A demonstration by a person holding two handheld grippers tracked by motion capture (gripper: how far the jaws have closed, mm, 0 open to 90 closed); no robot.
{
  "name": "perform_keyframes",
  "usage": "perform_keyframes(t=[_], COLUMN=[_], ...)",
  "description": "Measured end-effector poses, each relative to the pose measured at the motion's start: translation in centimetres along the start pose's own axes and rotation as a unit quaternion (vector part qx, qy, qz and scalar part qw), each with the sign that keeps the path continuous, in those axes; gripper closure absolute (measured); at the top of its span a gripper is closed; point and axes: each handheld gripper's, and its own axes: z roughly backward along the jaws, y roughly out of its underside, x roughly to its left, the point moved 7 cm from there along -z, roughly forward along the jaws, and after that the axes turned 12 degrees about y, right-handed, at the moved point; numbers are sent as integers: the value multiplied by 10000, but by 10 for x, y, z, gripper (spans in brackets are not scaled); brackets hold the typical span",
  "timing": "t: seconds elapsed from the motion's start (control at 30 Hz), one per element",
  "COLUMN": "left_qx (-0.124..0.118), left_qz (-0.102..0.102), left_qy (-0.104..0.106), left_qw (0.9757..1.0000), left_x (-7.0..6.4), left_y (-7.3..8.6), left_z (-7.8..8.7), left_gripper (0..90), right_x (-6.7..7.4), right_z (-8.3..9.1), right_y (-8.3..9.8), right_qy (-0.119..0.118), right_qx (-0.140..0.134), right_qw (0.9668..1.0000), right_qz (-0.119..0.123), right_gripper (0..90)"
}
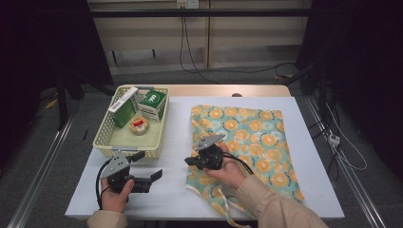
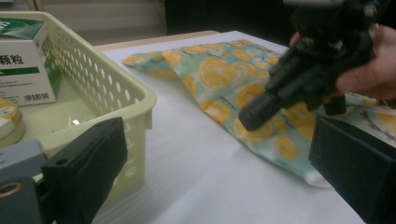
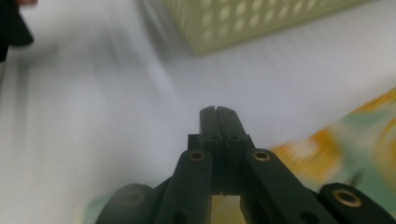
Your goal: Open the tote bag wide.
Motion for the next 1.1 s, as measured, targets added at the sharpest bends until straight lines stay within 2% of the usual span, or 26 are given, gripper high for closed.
perform_keyframes(t=[0.07, 0.1, 0.17, 0.23, 0.27, 0.3, 0.37, 0.4, 0.47, 0.53, 0.6, 0.67, 0.73, 0.8, 0.83, 0.87, 0.93, 1.1], left_qx=[1, -26, -22, -10, 8, 23, 62, 70, 154, 249, 334, 467, 603, 657, 662, 648, 624, 553], left_qz=[9, 60, 32, 46, 49, 63, 66, 54, -3, -42, -25, -47, -119, -212, -179, -167, -121, -60], left_qy=[-27, -35, -28, -10, 5, 24, 57, 101, 160, 236, 342, 434, 561, 614, 622, 620, 591, 434], left_qw=[10000, 10000, 10000, 10000, 10000, 10000, 9999, 9999, 9998, 9994, 9989, 9980, 9965, 9957, 9957, 9958, 9962, 9975], left_x=[2, 1, 2, 1, 1, 0, -3, -5, -10, -14, -20, -25, -31, -35, -36, -36, -33, -25], left_y=[1, 1, 0, 1, 1, 1, 1, 0, -1, -1, -1, 0, 1, 1, 1, 1, 2, 3], left_z=[1, 2, 3, 3, 2, 1, -1, -4, -8, -13, -20, -27, -33, -37, -39, -39, -37, -28], left_gripper=[42, 42, 42, 42, 42, 42, 42, 42, 41, 43, 43, 45, 51, 51, 51, 51, 50, 49], right_x=[-1, 0, 2, 0, -2, -9, -22, -28, -40, -51, -60, -66, -71, -75, -76, -75, -66, -25], right_z=[-4, -6, -10, -7, -5, 0, 11, 16, 29, 42, 53, 60, 66, 69, 70, 70, 70, 65], right_y=[-17, -23, -29, -27, -24, -19, -9, -6, 1, 7, 12, 14, 18, 24, 26, 28, 28, 32], right_qy=[-70, -19, -20, -26, -22, 112, 223, 325, 470, 701, 914, 1012, 1185, 1205, 1204, 1188, 1059, 492], right_qx=[-125, -138, -64, -140, -127, -147, -94, -108, -113, -177, -207, -238, -222, -225, -200, -186, -162, -1], right_qw=[9999, 9999, 10000, 9999, 9999, 9997, 9995, 9990, 9981, 9965, 9945, 9934, 9916, 9911, 9911, 9911, 9931, 9987], right_qz=[-78, -8, -8, 46, -5, -188, -225, -282, -389, -417, -465, -494, -459, -516, -536, -571, -487, -126], right_gripper=[900, 900, 900, 900, 828, 698, 621, 538, 485, 371, 319, 258, 220, 207, 206, 204, 204, 228])
